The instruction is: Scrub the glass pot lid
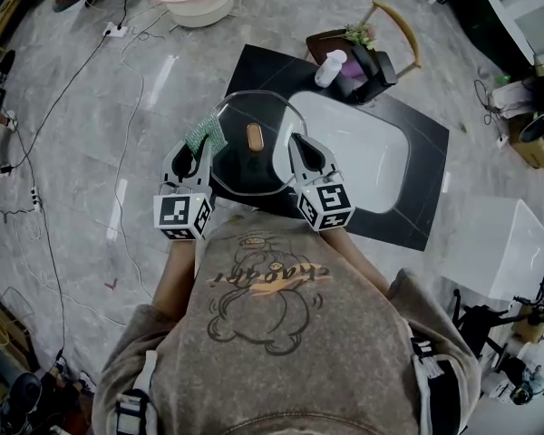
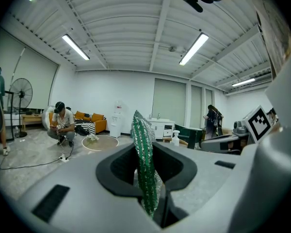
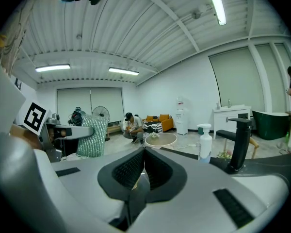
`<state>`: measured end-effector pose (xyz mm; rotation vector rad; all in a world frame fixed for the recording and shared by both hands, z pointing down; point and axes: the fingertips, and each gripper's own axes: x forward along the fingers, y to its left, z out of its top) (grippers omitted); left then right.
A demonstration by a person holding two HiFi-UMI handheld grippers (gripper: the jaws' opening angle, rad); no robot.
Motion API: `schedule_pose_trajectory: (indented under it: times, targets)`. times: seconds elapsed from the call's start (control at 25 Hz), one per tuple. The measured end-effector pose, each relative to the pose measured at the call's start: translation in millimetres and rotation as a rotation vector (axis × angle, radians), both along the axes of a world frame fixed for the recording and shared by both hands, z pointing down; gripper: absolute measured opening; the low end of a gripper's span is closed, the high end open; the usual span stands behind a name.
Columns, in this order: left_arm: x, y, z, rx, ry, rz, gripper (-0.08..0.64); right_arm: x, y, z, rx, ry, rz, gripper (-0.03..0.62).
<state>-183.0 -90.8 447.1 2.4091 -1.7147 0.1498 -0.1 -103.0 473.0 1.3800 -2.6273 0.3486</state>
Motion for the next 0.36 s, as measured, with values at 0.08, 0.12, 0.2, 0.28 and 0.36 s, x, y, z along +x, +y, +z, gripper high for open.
schedule_pose_trajectory:
  times: [0.08, 0.12, 0.2, 0.28, 0.36]
  targets:
    - [-0.6, -0.7, 0.5, -0.002, 0.0, -0.002, 0.091, 0.0, -0.7, 1.0, -0.003, 0.001, -0.001, 0.027]
    - [-1.0, -0.6, 0.4, -0.003, -0.001, -0.002, 0.091, 0.0, -0.6, 1.2, -0.005, 0.001, -0.001, 0.026]
    - [-1.6, -0.1, -0.4, -0.004, -0.003, -0.002, 0.091, -0.1, -0.5, 0.9, -0.006, 0.004, -0.003, 0.026]
    - [-2.6, -0.1, -1.5, -0.004, -0.004, -0.002, 0.091, -0.4, -1.3, 0.3, -0.006, 0.007, -0.005, 0.026]
    - [-3.8, -0.5, -2.7, -0.003, -0.005, -0.004, 0.091, -0.8, -2.7, -0.5, -0.006, 0.009, -0.008, 0.028]
